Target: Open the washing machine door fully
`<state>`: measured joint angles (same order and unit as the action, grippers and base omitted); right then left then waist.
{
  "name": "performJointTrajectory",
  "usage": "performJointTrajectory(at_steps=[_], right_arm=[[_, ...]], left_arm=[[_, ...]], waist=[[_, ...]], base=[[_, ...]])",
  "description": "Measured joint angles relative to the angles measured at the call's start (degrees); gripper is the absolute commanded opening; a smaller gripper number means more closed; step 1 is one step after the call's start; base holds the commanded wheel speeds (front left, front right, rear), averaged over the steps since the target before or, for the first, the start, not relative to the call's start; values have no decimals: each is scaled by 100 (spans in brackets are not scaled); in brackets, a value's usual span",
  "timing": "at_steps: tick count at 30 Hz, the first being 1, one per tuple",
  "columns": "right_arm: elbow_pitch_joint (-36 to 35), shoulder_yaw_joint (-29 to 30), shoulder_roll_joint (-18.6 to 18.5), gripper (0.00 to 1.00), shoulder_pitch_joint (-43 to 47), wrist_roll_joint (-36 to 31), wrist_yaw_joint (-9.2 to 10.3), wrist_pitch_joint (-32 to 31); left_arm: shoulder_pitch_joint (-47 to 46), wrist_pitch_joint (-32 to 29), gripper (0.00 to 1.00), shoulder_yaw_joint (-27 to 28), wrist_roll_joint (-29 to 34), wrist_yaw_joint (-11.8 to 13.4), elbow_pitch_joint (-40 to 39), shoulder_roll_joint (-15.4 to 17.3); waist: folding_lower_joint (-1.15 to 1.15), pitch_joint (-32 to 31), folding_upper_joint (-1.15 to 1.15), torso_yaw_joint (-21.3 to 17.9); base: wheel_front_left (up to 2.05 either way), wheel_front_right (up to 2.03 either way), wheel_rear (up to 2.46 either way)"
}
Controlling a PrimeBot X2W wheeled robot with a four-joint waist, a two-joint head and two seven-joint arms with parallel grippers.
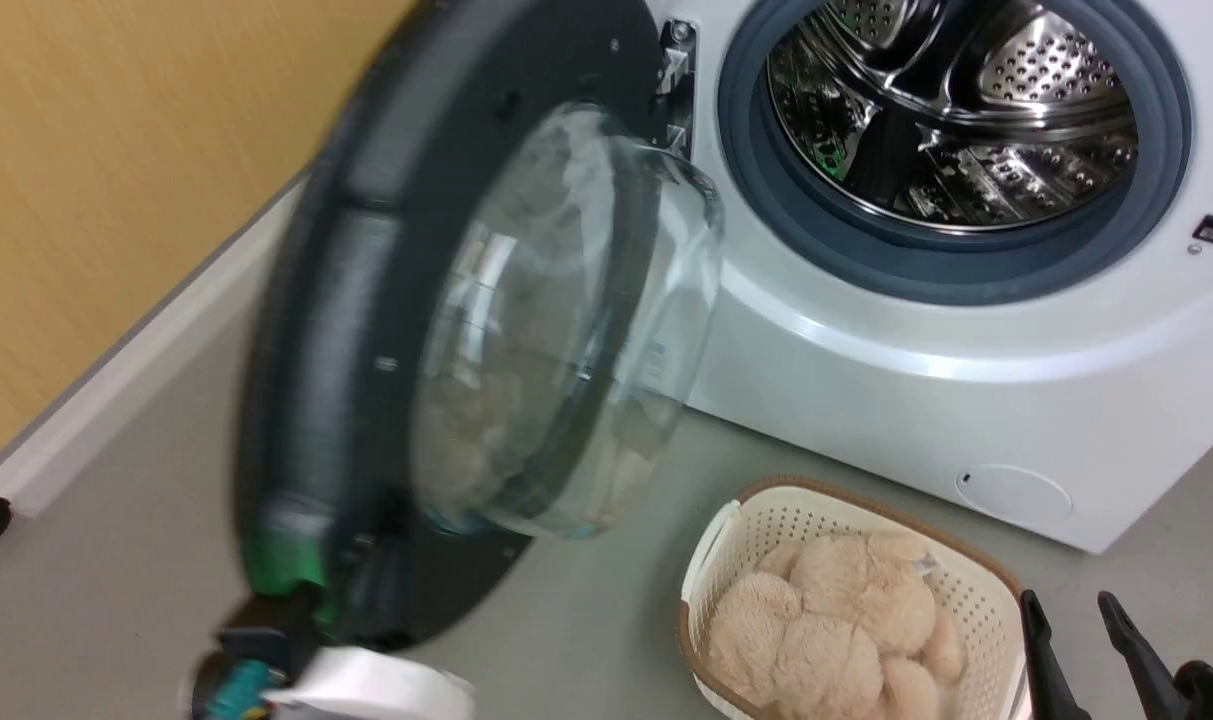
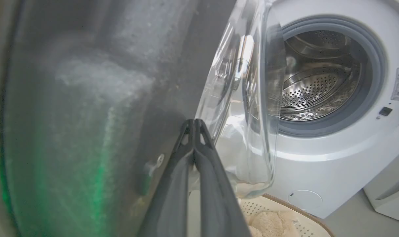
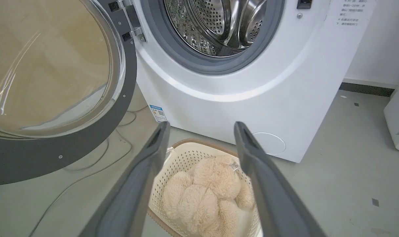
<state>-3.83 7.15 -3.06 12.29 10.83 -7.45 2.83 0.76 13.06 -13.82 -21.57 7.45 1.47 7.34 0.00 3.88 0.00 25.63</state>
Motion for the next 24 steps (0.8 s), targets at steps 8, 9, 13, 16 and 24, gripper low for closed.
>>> performJointTrajectory(at_steps=[8,9,13,16,24], right_arm=[[-122,-2,2,100,-195,-133,0,-79],[-143,-4,1,100,-224,-141,0,-88],[-176,-4,1,100,-289,-172,0,-132],[-182,-54,1,100,-359,-187,0,-178],[-164,-65,2,100,-370,-187,0,-207]], left_arm=[[-699,157,0,967,-204,-67,731,325],[-795,160,0,1077,-218,-101,813,330],[-1127,189,0,1421,-112,-156,969,335],[-1408,187,0,1908,3,-222,1373,459],[-1666,187,0,2588,145,-372,2058,626]], waist=[[0,336,0,-170],[0,383,0,-193],[0,541,0,-287],[0,622,0,-409],[0,574,0,-500]], base=[[0,0,0],[0,0,0],[0,0,0],[0,0,0],[0,0,0]])
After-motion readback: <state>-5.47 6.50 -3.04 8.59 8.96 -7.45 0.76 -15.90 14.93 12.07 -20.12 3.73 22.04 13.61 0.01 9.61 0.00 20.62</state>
